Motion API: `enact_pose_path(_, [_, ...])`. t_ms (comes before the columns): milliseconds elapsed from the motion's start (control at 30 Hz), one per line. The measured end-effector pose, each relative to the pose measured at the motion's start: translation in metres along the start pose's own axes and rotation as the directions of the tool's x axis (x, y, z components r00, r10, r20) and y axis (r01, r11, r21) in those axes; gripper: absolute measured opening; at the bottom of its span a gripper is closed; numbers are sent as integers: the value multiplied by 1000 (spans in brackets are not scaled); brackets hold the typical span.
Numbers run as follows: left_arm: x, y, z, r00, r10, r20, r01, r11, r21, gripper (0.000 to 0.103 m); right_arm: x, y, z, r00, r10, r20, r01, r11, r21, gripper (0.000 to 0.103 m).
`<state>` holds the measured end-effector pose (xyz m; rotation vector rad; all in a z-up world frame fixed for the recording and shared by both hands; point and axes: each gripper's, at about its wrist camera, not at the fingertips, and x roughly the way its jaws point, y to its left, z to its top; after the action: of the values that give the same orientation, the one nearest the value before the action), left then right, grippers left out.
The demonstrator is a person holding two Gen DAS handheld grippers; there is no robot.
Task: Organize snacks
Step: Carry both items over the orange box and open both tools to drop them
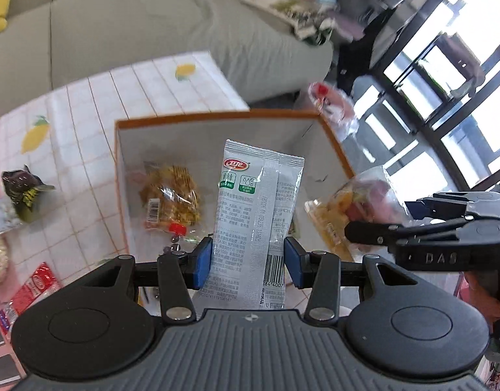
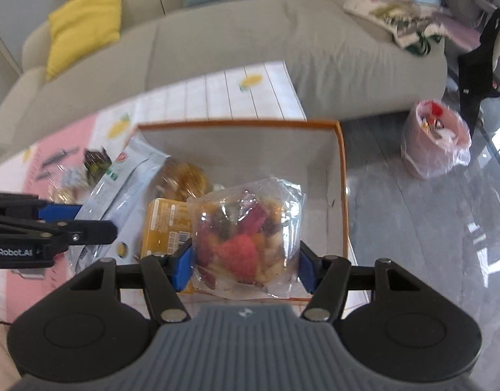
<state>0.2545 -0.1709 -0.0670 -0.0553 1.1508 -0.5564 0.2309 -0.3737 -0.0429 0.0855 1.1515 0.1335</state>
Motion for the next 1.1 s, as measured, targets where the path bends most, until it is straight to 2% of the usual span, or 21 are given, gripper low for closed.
enact_pose_path(233, [45,3,9,992,93,-83,-88,994,62,53,49,-4,3,993,-34,-109,33,999,-11,61])
enact_pose_path(433, [68,15,8,984,122,-130,-110,990,91,53,81,-5,2,979,-51,-198,50,999,-11,61])
enact_pose_path(633, [79,10,5,967,217,-134,-188,962,199,53,106,-9,0,965,-54,-257,59,998,11,61])
enact_pose_path(833, [87,0,1,943,285,-172,-230,931,284,55,121,-12,2,951,-60,-304,75,996,39,62])
enact_pose_path(967, [91,-4,-3,929,327,-172,-257,907,334,61,128,-11,3,945,-62,-321,86,994,62,62])
enact_pose_path(1033, [91,-4,-4,926,337,-172,-265,902,341,64,131,-10,3,944,-57,-324,84,994,69,64])
enact_pose_path(1100, [87,-3,-2,930,326,-171,-256,907,335,66,132,-10,3,943,-63,-326,89,994,66,65])
